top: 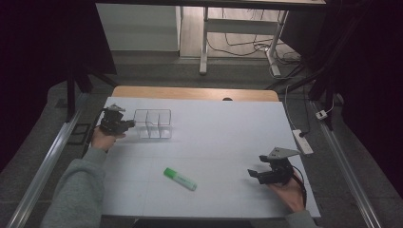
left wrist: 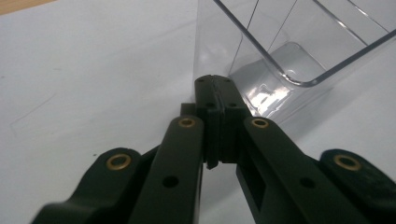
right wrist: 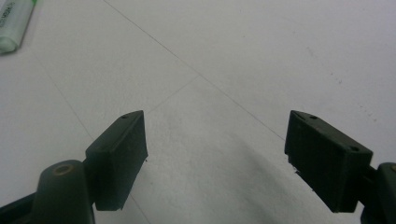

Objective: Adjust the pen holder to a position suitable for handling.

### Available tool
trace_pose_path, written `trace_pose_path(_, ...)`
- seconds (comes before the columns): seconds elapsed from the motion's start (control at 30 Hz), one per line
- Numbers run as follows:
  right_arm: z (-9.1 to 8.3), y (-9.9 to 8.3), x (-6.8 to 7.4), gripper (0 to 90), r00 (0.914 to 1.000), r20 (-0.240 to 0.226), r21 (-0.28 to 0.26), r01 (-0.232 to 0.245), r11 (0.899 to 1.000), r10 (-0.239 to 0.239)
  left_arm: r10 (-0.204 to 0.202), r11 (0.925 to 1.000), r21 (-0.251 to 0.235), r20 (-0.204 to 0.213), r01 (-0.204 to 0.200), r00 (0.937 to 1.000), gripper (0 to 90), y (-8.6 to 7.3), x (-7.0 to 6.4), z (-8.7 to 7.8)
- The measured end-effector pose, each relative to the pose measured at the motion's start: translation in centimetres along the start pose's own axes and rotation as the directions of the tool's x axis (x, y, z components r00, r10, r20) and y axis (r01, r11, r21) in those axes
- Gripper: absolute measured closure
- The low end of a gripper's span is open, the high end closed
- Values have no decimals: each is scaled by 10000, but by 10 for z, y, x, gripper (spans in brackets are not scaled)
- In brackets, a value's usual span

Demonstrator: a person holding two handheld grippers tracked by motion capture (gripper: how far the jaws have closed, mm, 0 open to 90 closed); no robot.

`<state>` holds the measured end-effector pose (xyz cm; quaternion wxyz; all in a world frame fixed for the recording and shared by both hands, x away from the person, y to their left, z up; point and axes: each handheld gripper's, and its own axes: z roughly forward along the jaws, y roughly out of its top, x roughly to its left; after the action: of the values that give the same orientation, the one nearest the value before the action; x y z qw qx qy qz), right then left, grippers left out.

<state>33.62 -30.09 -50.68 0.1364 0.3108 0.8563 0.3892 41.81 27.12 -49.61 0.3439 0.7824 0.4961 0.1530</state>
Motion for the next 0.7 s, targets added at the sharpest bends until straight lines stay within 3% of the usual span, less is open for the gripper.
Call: trace_pose_path(0.7, 1, 0, 0, 204, 10000, 1, 30, -1, 10000, 1, 283, 9996, 93, 253, -285, 9993, 888, 17, -20, 15)
